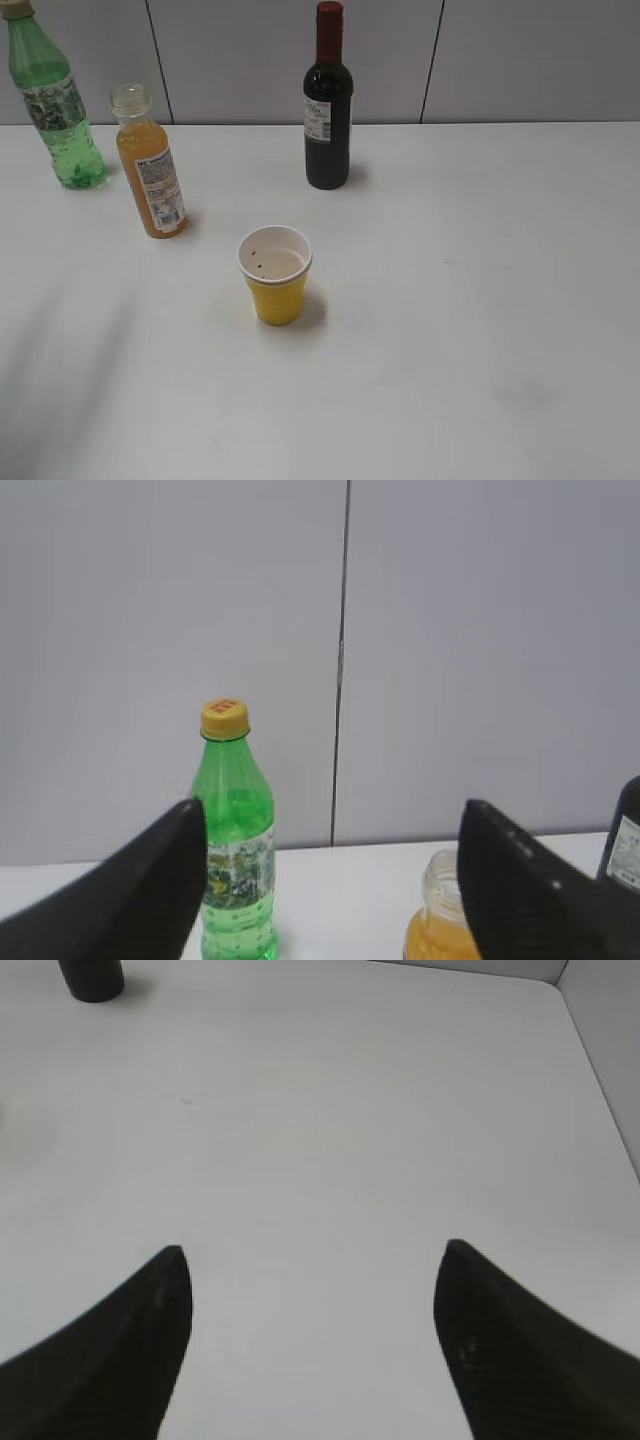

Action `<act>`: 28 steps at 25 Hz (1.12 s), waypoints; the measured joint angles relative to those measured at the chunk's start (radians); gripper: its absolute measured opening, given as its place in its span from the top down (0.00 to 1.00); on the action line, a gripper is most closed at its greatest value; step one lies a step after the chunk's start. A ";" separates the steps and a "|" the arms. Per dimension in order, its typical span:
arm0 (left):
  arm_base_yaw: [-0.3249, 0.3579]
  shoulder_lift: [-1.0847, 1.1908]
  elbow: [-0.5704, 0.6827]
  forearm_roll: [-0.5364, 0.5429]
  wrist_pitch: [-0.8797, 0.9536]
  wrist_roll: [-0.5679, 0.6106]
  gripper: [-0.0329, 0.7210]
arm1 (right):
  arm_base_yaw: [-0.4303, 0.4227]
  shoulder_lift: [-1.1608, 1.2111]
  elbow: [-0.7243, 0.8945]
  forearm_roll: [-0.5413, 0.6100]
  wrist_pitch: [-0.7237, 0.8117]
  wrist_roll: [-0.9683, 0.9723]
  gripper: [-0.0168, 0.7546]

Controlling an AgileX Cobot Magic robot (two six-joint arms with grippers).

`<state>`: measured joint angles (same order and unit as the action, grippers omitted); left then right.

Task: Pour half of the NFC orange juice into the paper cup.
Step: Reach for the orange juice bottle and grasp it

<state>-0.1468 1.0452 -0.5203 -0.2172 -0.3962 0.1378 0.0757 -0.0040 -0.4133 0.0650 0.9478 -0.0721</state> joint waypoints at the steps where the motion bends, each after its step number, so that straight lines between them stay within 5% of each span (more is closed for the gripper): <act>1: -0.001 0.014 0.000 0.000 -0.009 0.000 0.17 | 0.000 0.000 0.000 0.000 0.000 0.000 0.24; 10: -0.022 0.161 0.001 0.046 -0.039 -0.022 0.17 | 0.000 0.000 0.000 0.000 0.000 0.000 0.24; 20: -0.049 0.349 0.067 0.078 -0.289 -0.068 0.17 | 0.000 0.000 0.000 0.000 0.000 0.000 0.24; 28: -0.049 0.522 0.068 0.233 -0.479 -0.201 0.17 | 0.000 0.000 0.000 0.000 0.000 0.000 0.24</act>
<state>-0.1959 1.5668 -0.4520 0.0156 -0.8757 -0.0633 0.0757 -0.0040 -0.4133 0.0650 0.9478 -0.0721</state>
